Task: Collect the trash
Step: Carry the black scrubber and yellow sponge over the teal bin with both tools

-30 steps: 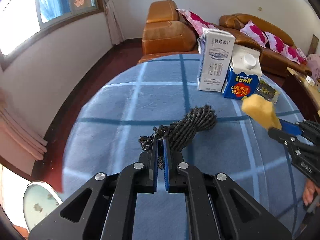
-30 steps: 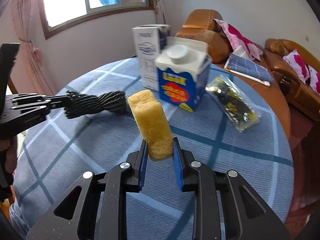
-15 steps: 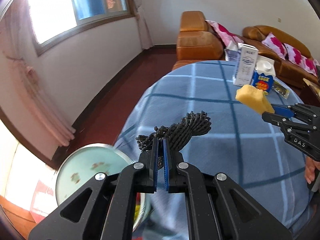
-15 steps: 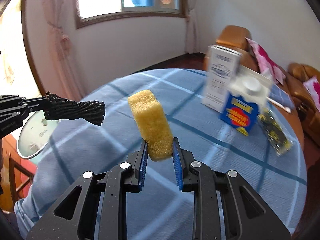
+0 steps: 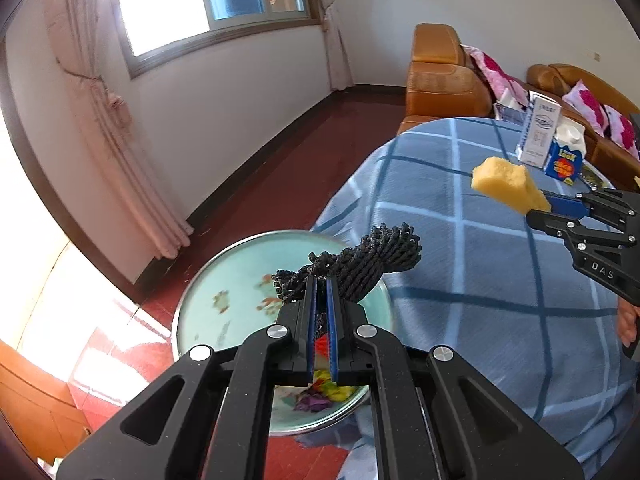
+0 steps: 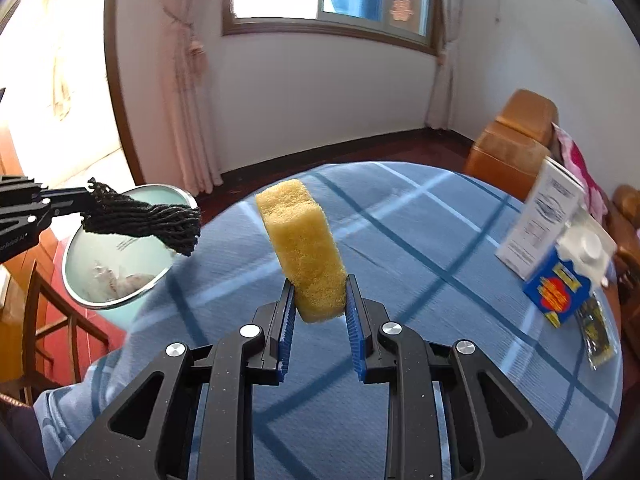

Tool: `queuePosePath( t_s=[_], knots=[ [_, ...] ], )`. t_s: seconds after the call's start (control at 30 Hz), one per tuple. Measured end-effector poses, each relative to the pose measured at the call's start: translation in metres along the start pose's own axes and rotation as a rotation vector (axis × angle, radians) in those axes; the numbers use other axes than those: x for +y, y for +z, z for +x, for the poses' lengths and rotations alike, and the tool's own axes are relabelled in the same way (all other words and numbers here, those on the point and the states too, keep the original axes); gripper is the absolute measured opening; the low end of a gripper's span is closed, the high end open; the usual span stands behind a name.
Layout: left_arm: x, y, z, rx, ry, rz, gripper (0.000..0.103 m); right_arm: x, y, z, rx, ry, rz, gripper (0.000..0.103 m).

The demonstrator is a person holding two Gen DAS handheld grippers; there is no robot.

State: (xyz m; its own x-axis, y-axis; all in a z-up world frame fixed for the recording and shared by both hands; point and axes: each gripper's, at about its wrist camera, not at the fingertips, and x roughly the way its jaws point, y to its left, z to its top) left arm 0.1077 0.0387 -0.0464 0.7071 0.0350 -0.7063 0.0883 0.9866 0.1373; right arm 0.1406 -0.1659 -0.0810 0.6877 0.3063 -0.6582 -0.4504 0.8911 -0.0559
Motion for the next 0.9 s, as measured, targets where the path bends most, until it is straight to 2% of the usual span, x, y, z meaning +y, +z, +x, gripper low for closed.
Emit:
queuePosePath(
  t_s=[0.37, 0.9],
  knots=[
    [0.044, -0.021, -0.009, 0.016, 0.074, -0.051, 0.004, 0.051, 0.016, 0.017, 0.001, 0.073, -0.115, 0.025],
    [0.074, -0.034, -0.009, 0.034, 0.122, -0.087, 0.004, 0.08, 0.033, 0.028, -0.004, 0.116, -0.186, 0.025]
  ],
)
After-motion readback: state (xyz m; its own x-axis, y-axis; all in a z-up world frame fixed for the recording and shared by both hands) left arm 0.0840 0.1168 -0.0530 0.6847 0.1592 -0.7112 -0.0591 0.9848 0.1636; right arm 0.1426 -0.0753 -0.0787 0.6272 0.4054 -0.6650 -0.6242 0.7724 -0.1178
